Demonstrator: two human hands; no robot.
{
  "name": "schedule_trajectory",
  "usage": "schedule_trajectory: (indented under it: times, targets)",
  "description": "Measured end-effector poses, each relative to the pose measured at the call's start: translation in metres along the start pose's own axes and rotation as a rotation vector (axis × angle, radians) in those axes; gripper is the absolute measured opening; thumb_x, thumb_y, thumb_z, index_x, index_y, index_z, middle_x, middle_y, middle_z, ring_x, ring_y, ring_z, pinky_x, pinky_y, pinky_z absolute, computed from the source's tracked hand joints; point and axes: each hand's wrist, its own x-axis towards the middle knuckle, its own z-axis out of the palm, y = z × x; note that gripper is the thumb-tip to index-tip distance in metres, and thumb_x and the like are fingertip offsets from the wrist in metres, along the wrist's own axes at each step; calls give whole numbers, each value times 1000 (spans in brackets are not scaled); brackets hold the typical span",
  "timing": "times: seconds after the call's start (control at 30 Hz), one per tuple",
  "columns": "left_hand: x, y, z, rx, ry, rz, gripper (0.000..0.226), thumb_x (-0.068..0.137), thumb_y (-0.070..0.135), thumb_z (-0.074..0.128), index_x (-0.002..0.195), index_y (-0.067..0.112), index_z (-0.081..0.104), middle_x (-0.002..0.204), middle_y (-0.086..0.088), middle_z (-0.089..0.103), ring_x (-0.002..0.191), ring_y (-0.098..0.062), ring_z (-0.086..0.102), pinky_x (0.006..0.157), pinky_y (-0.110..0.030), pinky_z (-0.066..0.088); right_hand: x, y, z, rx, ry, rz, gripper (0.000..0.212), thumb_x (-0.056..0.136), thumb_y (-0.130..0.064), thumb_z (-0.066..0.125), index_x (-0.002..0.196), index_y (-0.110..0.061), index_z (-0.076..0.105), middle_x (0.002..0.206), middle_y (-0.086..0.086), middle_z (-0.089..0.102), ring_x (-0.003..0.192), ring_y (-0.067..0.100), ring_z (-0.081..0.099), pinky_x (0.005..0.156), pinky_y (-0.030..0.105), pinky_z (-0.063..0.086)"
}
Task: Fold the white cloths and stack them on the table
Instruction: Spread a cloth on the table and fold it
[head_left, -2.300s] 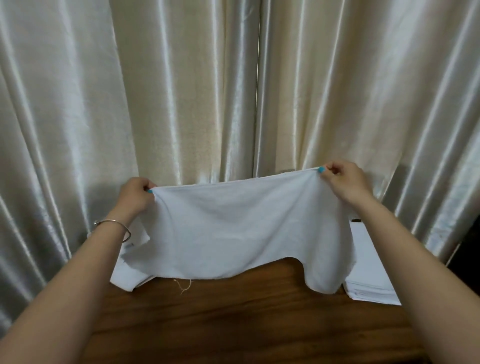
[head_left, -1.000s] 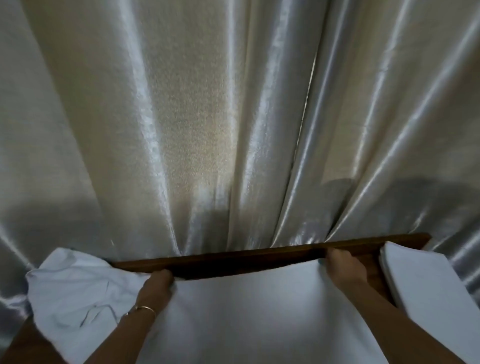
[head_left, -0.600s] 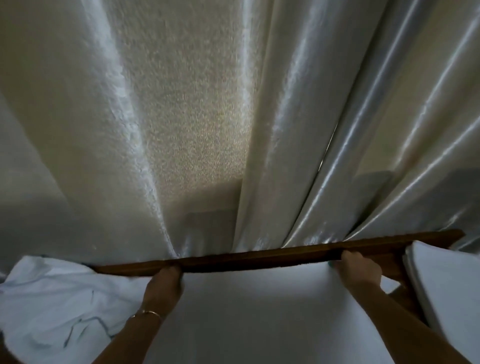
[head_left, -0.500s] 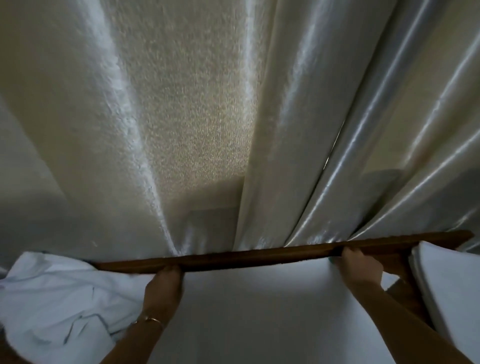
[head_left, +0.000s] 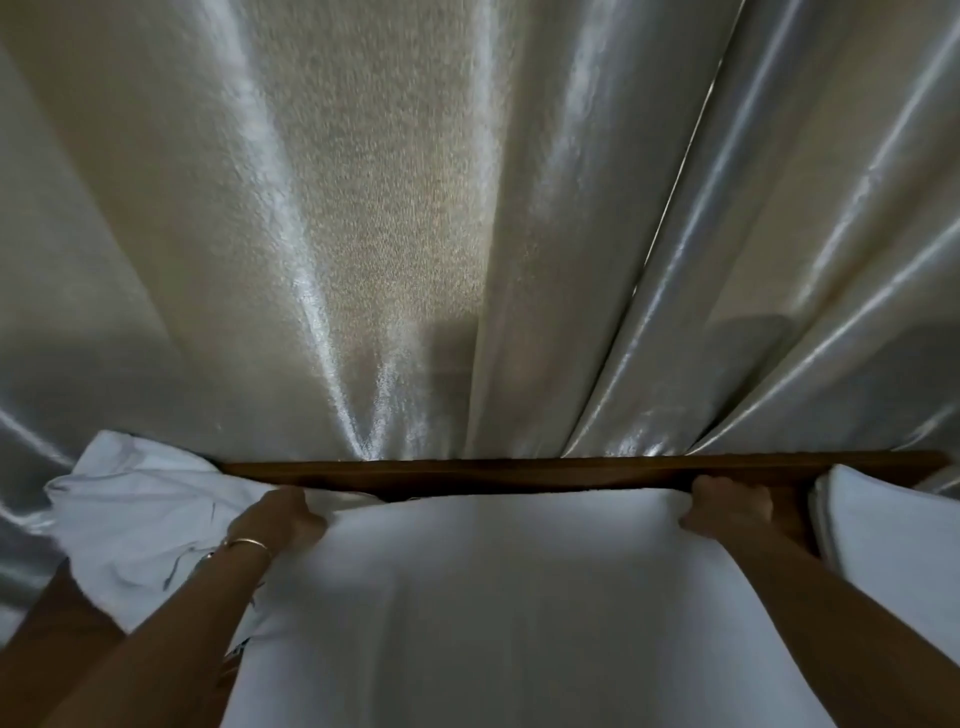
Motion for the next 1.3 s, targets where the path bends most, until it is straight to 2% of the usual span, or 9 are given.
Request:
schedule_trajectory:
  times: [0.13, 0.3, 0.4, 0.5, 0.6, 0.8, 0.97, 1.13, 1.3]
  targets:
    - [-16, -16, -14, -128, -8, -25, 16, 82, 22, 61, 88, 7, 62, 84, -8, 62, 75, -24, 63, 49, -23, 46, -11, 21, -23, -123, -204, -84, 40, 73, -45, 67, 105, -27, 52, 95, -9, 59, 107, 17, 58, 98, 36, 42]
    - [-43, -14, -23, -198, 104, 83, 39, 85, 25, 67, 50, 13, 53, 61, -7, 58, 65, -22, 57, 59, -26, 37, -19, 34, -31, -155, -157, -162, 44, 87, -35, 58, 129, -23, 51, 125, -2, 59, 121, 21, 53, 104, 35, 40]
    - [-65, 7, -24, -279, 146, 180, 36, 86, 29, 67, 60, 4, 61, 67, -13, 64, 70, -25, 60, 66, -32, 43, -25, 27, -37, 91, -108, -182, 46, 91, -32, 55, 133, -18, 44, 131, 6, 56, 118, 25, 56, 99, 35, 46]
    - [-92, 44, -21, -442, 175, 245, 38, 85, 26, 69, 56, 6, 54, 59, -9, 54, 57, -19, 50, 58, -30, 40, -37, 10, -49, 476, -175, -235, 43, 87, -17, 62, 127, -14, 46, 112, 8, 59, 87, 20, 63, 65, 31, 56]
    - [-122, 84, -8, -620, 229, 269, 36, 83, 26, 70, 60, 0, 60, 58, -6, 56, 56, -14, 51, 55, -26, 37, -64, -7, -63, 1024, -309, -232, 41, 86, -3, 67, 119, -24, 53, 115, 3, 50, 86, 18, 57, 43, 24, 52]
    - [-174, 145, 36, -992, 267, 368, 36, 78, 27, 76, 51, 26, 52, 43, 13, 50, 44, -2, 49, 46, -21, 41, -135, -40, -78, 1355, -360, -397, 7, 85, -8, 71, 88, -12, 75, 87, 4, 68, 71, 6, 66, 52, 19, 52]
    - [-185, 162, 58, -1102, 193, 408, 30, 92, 16, 60, 65, 1, 61, 60, -10, 56, 60, -13, 48, 58, -22, 37, -165, -48, -74, 1469, -579, -569, 31, 86, 4, 60, 95, -20, 77, 98, 0, 75, 95, 15, 71, 79, 24, 57]
    - [-186, 157, 62, -1124, 181, 478, 29, 93, 11, 56, 72, -9, 60, 59, -7, 49, 55, -8, 43, 55, -22, 34, -173, -49, -66, 1249, -255, -706, 16, 79, -14, 77, 91, -23, 73, 86, -6, 72, 81, 1, 68, 68, 16, 54]
    - [-193, 155, 60, -1107, 136, 555, 23, 92, 7, 56, 75, 16, 69, 62, 7, 63, 55, 3, 53, 54, -12, 42, -171, -56, -63, 1198, -74, -683, 19, 76, -23, 80, 75, -37, 67, 94, -4, 51, 77, 0, 50, 68, 8, 43]
